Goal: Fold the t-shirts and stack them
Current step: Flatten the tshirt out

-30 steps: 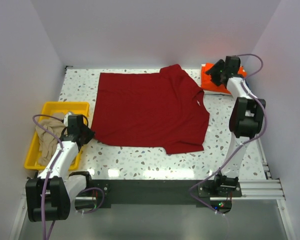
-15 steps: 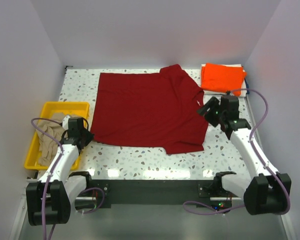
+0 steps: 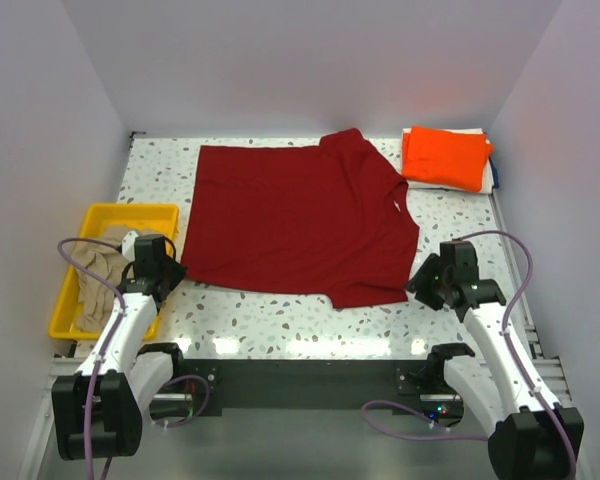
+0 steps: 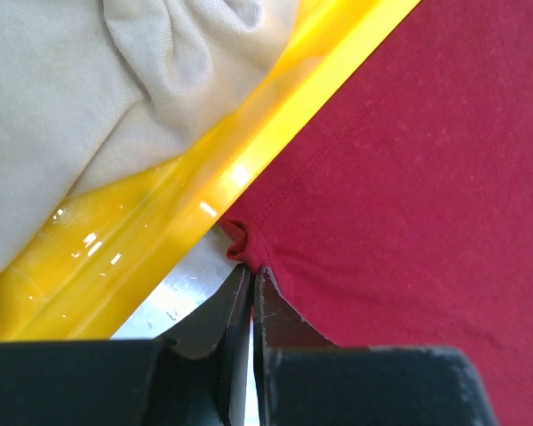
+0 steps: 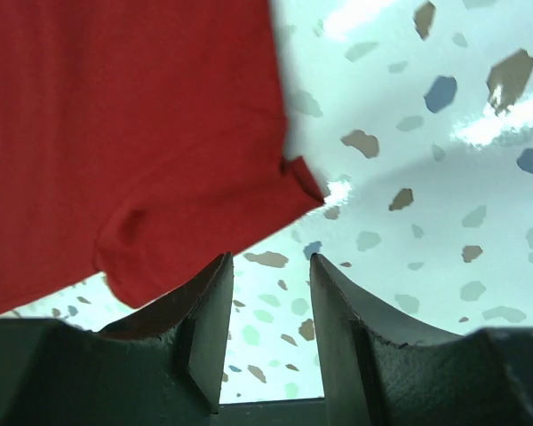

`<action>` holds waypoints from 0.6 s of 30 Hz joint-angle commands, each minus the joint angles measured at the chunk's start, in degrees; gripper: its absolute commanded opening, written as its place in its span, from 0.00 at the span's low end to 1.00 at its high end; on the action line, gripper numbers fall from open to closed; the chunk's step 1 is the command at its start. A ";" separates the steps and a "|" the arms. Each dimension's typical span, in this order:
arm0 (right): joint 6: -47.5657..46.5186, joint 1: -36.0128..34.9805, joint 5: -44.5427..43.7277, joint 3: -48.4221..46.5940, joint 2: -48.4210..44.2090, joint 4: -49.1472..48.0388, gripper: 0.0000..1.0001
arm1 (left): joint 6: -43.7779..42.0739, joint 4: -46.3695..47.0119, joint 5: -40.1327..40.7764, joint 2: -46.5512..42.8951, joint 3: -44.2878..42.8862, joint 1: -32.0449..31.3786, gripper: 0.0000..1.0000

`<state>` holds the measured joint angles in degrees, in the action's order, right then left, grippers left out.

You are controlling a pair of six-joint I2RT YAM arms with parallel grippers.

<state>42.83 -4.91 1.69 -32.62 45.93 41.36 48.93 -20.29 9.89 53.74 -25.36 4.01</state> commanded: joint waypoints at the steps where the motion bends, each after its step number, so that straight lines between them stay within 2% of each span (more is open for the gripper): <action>1: 0.32 0.07 -1.52 2.29 -0.49 1.09 0.43 | 0.91 1.57 1.54 -1.35 0.84 0.12 0.07; 11: 1.12 0.07 0.15 8.36 6.54 -11.20 0.38 | 0.73 1.40 1.54 -1.44 1.02 0.12 0.06; 18: 1.56 -0.01 -1.34 8.63 7.59 -14.29 0.39 | 0.73 1.40 1.27 -1.62 1.02 0.12 0.06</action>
<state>43.59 -4.91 1.08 -24.12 53.34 31.09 48.93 -20.45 9.89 53.10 -24.49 4.01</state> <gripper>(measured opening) 0.386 0.068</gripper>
